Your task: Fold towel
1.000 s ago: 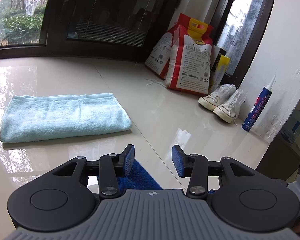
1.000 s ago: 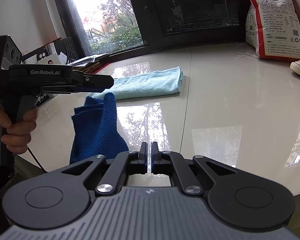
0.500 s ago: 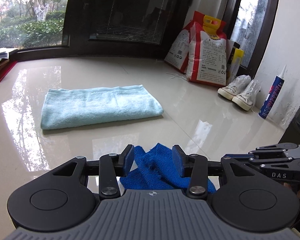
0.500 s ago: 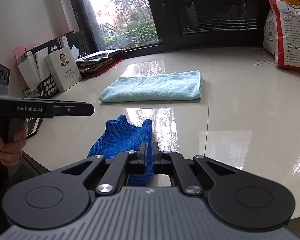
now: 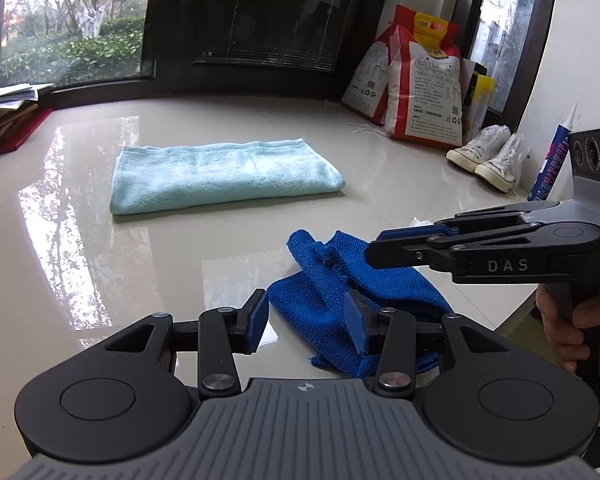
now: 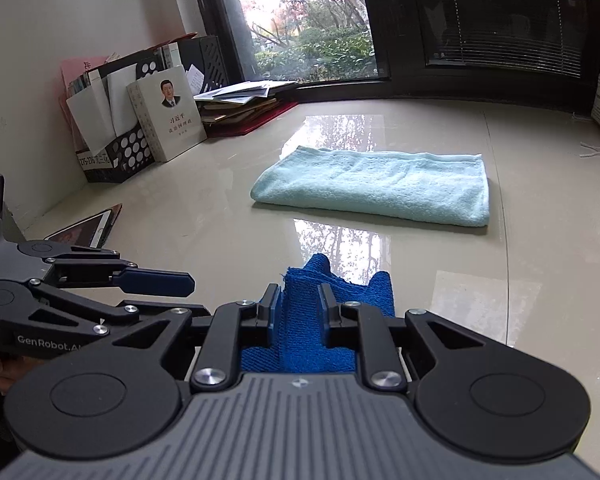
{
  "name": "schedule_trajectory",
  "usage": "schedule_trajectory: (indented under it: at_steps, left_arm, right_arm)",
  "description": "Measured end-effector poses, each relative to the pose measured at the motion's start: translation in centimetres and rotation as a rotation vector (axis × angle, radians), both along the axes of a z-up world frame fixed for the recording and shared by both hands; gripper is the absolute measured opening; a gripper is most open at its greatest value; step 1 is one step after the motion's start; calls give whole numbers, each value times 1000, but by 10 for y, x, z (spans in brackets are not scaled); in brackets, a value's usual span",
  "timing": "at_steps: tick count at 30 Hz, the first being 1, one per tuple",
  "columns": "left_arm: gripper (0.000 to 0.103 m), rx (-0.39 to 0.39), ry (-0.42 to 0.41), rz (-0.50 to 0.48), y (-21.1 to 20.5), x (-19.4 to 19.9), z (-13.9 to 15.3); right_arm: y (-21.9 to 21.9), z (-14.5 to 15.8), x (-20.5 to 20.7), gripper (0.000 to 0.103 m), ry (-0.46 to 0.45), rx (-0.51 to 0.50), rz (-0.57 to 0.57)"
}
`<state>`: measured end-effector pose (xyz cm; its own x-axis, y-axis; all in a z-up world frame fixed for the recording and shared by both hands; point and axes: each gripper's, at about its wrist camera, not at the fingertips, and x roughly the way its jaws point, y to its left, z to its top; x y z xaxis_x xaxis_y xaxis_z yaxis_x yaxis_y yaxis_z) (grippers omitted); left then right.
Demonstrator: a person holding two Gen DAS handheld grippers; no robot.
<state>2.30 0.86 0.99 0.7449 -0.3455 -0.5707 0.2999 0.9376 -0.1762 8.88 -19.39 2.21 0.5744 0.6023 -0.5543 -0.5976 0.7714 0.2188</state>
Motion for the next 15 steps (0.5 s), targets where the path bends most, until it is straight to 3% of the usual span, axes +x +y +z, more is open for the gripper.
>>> schedule_trajectory:
  at_steps: [10,12,15]
  left_arm:
    - [45,-11,8,2,4,-1,-3]
    - [45,-15,8,1,4,0,-4]
    - [45,-23,9,-2,4,2,-3]
  right_arm:
    - [21,-10,20,18,18,-43,11]
    - [21,-12,21,7,19,-42,4]
    - [16,-9,21,3,13,-21,-7]
